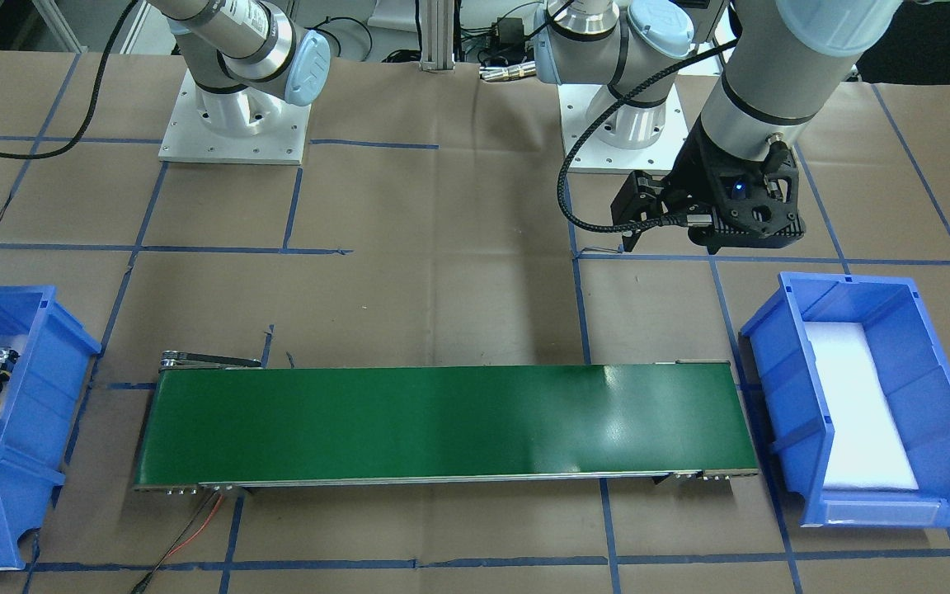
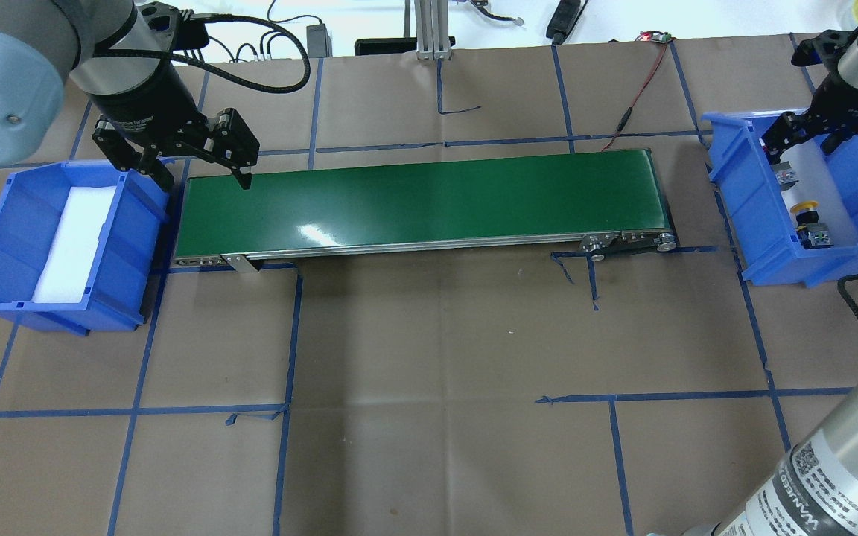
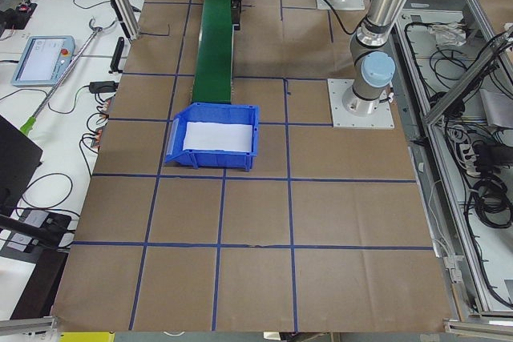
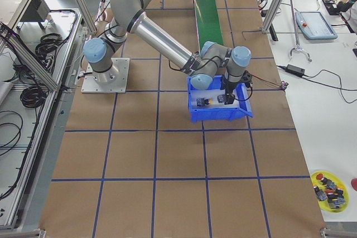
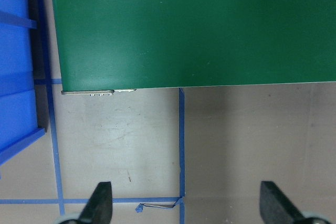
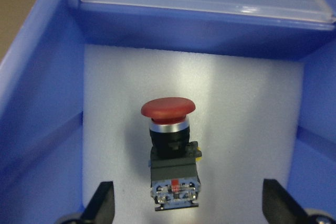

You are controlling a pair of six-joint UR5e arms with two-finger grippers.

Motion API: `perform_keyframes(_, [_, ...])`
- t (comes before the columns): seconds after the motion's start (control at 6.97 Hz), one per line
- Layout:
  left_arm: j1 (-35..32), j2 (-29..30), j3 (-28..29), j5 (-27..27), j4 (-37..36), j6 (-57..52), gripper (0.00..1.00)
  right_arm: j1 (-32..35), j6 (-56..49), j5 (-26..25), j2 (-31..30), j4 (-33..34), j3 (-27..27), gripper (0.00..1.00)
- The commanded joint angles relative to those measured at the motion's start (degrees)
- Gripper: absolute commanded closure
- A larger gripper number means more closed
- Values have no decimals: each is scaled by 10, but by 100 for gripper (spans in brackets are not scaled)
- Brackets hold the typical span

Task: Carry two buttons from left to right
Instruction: 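Lower the red button into the blue bin beside the yellow one and release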

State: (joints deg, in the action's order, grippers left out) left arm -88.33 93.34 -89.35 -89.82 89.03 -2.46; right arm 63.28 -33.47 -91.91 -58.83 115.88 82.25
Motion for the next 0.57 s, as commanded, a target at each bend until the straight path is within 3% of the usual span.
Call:
perform_keyframes(0.0, [0, 0, 1, 0, 0, 0, 0, 5, 23, 2, -67, -14, -5, 0])
perform_keyframes(0.29, [0, 0, 1, 0, 0, 0, 0, 11, 60, 24, -161, -33, -11, 0])
perform_keyframes(0.43, [0, 0, 1, 0, 0, 0, 0, 25, 60, 27, -199, -85, -10, 0])
